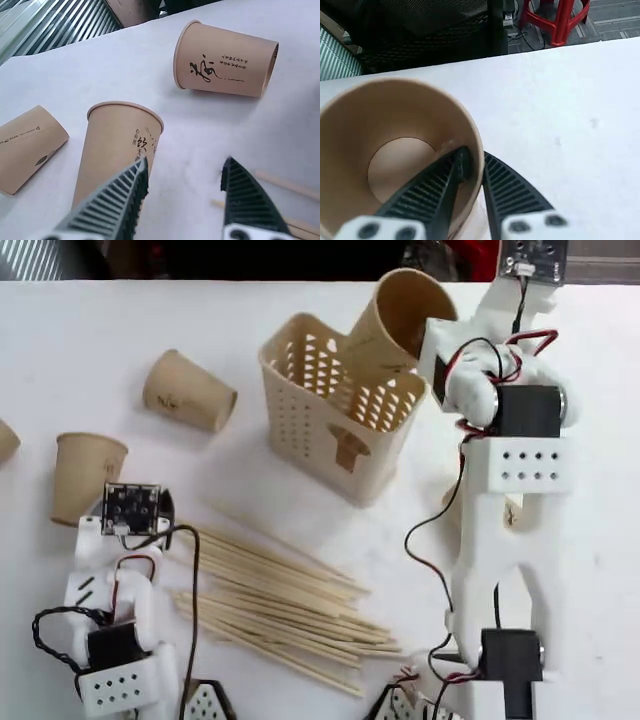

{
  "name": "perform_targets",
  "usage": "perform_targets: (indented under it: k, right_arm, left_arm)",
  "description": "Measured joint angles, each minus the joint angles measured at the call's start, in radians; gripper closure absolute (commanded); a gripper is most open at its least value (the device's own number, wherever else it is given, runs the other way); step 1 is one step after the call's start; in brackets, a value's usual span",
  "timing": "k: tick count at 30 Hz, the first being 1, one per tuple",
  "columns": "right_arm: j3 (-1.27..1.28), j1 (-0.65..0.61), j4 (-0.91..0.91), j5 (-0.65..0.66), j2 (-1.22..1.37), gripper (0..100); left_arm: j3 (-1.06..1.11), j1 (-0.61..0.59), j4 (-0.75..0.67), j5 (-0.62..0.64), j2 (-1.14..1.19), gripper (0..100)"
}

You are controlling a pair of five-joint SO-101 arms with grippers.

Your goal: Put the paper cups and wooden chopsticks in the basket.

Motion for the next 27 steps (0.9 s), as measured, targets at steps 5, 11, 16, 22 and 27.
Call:
perform_targets:
  k: [5, 11, 16, 22, 27]
  right_arm:
    - [-0.021, -0.002, 0.049, -0.002, 0.0, 98.1]
    - [-0.052, -0.054, 0.078, -0.002, -0.04, 98.1]
    - [-0.123, -0.095, 0.19, -0.002, -0.064, 98.1]
    - [-0.14, -0.091, 0.235, -0.002, -0.041, 98.1]
    - [-0.14, -0.097, 0.264, -0.002, 0.035, 98.1]
  left_arm:
    - [0.0, 0.0, 0.0, 0.0, 0.0, 76]
    - [0.0, 0.0, 0.0, 0.0, 0.0, 76]
    - [0.0, 0.0, 0.0, 0.0, 0.0, 76]
    - [0.0, 0.0, 0.0, 0.0, 0.0, 76]
    - [0.0, 0.0, 0.0, 0.0, 0.0, 76]
